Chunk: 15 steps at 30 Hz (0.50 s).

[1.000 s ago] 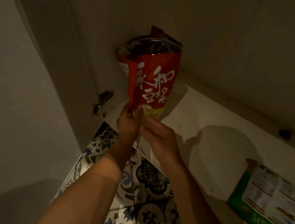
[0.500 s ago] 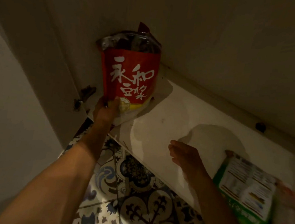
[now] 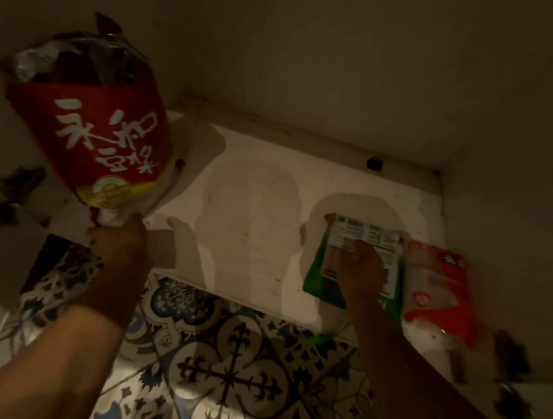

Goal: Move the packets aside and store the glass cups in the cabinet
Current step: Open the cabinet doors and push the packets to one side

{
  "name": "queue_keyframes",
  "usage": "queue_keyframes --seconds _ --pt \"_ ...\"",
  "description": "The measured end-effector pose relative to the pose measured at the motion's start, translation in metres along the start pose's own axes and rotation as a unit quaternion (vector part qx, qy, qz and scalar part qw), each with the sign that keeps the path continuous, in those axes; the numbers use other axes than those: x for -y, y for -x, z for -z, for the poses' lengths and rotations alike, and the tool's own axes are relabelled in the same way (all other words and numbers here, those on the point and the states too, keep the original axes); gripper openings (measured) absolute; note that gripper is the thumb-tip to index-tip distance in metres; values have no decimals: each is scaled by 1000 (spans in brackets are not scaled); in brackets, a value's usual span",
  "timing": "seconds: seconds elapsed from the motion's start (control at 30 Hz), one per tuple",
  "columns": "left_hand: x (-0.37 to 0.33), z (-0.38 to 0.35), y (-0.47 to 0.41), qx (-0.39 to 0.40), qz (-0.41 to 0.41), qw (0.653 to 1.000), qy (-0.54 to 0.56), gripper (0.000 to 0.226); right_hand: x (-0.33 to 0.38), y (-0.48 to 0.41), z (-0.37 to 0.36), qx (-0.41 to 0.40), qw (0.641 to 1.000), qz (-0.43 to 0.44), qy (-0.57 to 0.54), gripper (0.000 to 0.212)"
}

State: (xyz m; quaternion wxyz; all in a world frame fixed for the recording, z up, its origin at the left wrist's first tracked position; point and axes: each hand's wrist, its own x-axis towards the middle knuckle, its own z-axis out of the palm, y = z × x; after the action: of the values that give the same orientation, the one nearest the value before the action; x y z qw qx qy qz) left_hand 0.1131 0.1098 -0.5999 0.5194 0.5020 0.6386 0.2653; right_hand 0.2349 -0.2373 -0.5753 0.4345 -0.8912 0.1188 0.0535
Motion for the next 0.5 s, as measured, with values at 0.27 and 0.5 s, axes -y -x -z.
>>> queue_keyframes --seconds 0.27,0.5 --pt "13 -82 134 385 63 919 -66 52 -54 -10 27 -18 999 -24 -41 68" --pt "55 -121 192 518 29 828 -213 64 -106 -42 13 31 998 -48 -21 71"
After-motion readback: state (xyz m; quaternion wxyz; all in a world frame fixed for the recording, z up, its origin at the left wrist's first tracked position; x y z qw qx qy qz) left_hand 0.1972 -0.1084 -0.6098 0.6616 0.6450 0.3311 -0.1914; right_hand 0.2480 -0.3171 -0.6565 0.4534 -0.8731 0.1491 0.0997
